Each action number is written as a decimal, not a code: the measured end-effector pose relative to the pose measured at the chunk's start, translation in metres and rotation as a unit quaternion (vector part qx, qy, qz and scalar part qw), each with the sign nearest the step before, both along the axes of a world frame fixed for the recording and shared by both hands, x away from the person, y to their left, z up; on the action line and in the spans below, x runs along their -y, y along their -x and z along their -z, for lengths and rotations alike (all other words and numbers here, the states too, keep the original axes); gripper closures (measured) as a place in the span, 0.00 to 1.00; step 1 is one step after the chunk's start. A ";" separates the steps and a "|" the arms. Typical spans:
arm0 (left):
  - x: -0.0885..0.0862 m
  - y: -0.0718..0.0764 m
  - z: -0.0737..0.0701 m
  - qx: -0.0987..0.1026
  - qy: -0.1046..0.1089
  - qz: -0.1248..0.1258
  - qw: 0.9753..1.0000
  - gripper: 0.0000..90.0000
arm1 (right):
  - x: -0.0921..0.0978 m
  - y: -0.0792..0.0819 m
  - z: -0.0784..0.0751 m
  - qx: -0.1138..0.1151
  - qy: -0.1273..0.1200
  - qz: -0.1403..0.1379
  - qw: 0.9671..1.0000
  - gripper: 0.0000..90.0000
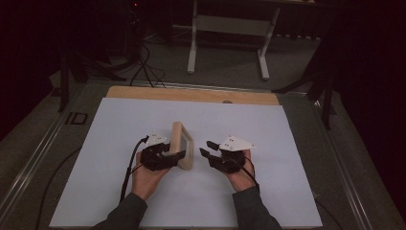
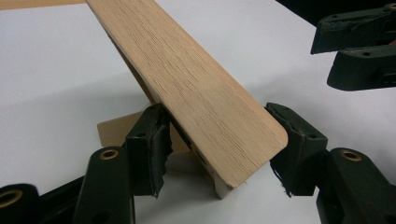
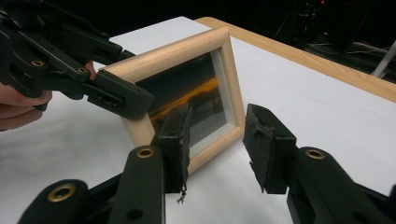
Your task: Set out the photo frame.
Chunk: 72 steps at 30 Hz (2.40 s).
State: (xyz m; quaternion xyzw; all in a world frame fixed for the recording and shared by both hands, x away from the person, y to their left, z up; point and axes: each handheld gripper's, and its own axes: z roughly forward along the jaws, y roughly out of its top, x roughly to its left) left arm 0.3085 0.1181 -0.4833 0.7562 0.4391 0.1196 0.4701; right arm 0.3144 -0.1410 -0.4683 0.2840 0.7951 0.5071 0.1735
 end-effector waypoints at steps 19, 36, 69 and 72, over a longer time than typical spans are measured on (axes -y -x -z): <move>-0.008 0.000 -0.002 -0.007 0.002 0.000 1.000 0.62 | 0.005 -0.001 -0.003 0.005 -0.004 0.005 1.000 0.64; 0.000 0.008 -0.003 0.017 -0.013 0.025 0.999 0.68 | 0.012 -0.002 -0.007 0.008 -0.011 0.023 1.000 0.63; 0.023 0.033 -0.005 0.075 -0.042 0.085 0.993 0.68 | 0.024 0.001 -0.017 0.039 -0.029 0.060 0.997 0.99; 0.029 0.037 -0.005 0.081 -0.045 0.098 0.991 0.68 | 0.024 0.001 -0.018 0.039 -0.029 0.061 0.997 0.99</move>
